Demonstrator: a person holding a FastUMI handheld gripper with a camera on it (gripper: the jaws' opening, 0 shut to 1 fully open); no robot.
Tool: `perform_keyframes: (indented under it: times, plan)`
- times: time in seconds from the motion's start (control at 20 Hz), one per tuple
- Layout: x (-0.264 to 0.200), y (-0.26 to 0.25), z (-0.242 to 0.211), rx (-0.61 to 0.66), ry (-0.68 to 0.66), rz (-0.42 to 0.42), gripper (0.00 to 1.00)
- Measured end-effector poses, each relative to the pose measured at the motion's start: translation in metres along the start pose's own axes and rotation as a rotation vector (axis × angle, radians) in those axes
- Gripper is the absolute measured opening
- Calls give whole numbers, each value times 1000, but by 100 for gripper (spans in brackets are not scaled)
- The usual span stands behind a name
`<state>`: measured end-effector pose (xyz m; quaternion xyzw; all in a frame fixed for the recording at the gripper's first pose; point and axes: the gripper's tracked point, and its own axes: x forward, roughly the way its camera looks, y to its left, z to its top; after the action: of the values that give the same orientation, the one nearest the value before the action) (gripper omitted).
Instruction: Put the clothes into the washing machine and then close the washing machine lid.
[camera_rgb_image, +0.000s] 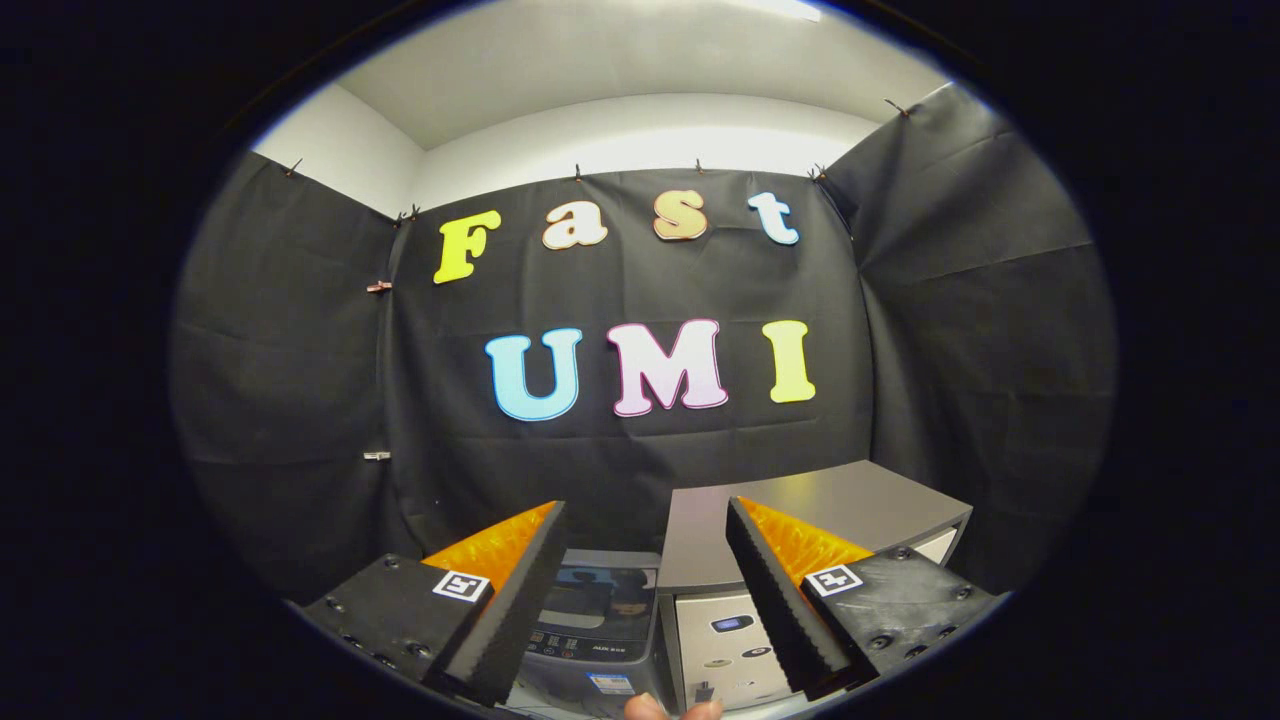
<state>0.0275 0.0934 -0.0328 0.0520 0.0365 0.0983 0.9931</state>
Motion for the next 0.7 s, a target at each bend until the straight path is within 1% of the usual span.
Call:
perform_keyframes:
  times: [0.7]
  plan:
    - [0, 5, 10, -10, -10, -6, 99]
